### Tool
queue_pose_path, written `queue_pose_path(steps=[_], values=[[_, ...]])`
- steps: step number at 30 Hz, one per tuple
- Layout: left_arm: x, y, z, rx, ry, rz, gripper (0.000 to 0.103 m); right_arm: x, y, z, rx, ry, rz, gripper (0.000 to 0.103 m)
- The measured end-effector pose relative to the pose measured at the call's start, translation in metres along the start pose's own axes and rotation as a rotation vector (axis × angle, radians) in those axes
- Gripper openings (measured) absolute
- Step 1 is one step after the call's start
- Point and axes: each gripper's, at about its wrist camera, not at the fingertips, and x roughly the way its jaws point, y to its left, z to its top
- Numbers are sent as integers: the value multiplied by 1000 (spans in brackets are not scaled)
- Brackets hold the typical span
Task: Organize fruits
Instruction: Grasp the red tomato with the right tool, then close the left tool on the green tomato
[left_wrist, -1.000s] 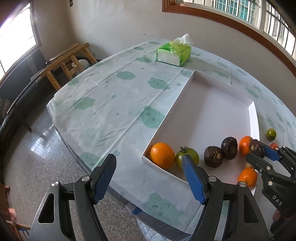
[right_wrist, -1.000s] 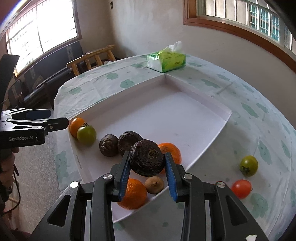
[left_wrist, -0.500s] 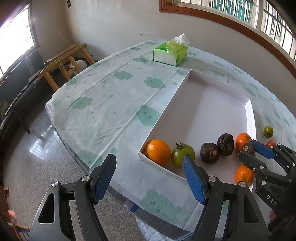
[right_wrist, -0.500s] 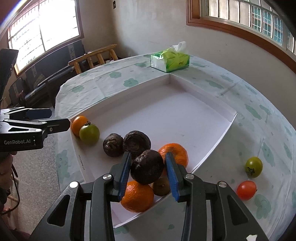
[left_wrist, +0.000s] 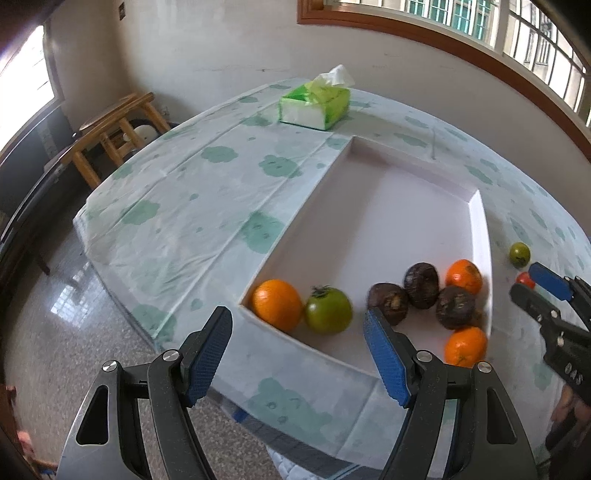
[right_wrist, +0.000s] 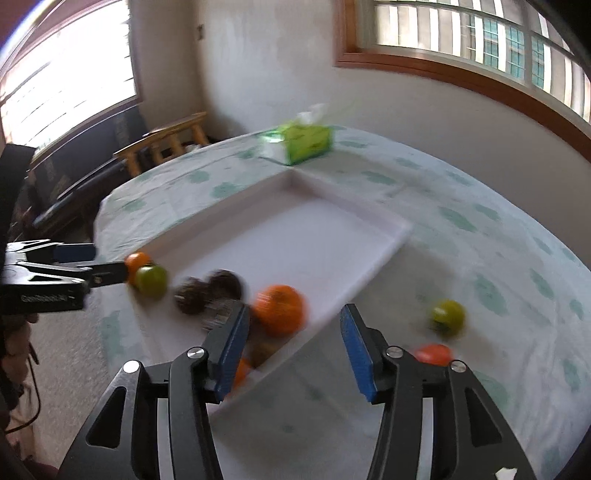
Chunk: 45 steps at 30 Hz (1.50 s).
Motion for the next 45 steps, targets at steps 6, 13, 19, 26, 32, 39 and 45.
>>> queue_pose_path(steps=[6,13,19,26,32,39,45], values=[[2,-24,5,34,0,-37,74,2,-62,-23,116,56,-106,49],[3,-59,14,86,-4,-77,74,16,-81,-33,137,85,-132,49],[5,-89,23,138,-5,-97,74,35,-85,-29,137,99,-142,49],[4,-113,30,178,-6,-114,74,43,-80,-29,107,105,-153,36],[6,-131,32,194,7,-132,74,44,-84,-32,114,99,-145,34],[10,-151,32,224,20,-135,74,43,-84,-33,114,89,-137,33],[19,-175,31,250,47,-162,74,22,-103,-47,152,74,-171,33]])
